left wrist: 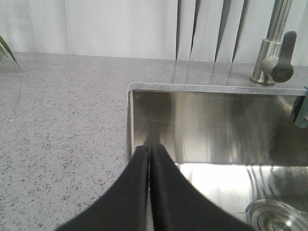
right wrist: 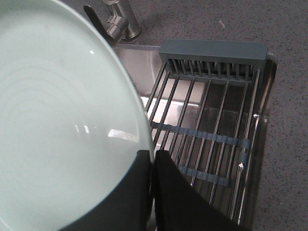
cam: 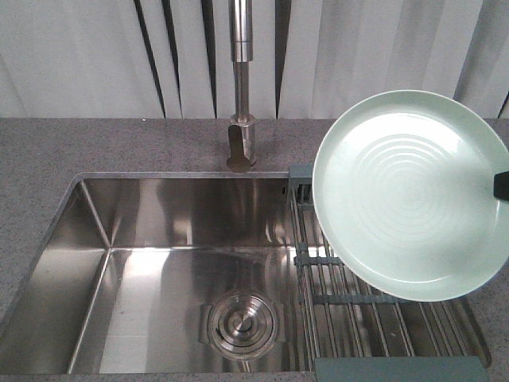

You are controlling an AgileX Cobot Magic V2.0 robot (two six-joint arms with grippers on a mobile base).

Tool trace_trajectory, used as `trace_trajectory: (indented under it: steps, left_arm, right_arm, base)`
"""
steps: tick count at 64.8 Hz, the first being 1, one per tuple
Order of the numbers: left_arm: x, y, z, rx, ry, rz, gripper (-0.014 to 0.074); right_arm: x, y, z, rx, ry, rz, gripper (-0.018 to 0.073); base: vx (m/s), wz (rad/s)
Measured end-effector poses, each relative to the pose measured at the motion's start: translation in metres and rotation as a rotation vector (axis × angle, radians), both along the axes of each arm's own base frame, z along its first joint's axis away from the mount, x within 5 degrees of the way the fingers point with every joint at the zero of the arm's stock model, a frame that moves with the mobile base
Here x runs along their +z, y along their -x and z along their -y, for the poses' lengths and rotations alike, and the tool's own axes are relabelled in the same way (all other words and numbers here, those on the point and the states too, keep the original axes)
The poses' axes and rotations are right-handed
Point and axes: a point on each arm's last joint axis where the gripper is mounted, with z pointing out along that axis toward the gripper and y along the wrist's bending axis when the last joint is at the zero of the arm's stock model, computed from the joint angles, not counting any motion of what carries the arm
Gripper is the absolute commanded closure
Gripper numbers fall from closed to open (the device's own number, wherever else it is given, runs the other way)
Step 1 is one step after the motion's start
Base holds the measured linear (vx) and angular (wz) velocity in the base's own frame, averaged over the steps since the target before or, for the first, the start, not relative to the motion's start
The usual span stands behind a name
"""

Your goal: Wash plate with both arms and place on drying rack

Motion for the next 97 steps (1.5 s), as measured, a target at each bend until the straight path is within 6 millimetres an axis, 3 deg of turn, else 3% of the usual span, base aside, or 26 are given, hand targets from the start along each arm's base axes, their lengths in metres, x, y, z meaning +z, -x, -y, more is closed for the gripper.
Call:
trace_trajectory:
  steps: [97]
  left_arm:
    - [0.0,0.0,0.0,0.0,0.0,0.0,0.0603]
  right_arm:
    - [0.0,0.0,0.0,0.0,0.0,0.0,0.0566]
  base:
    - [0.01,0.0]
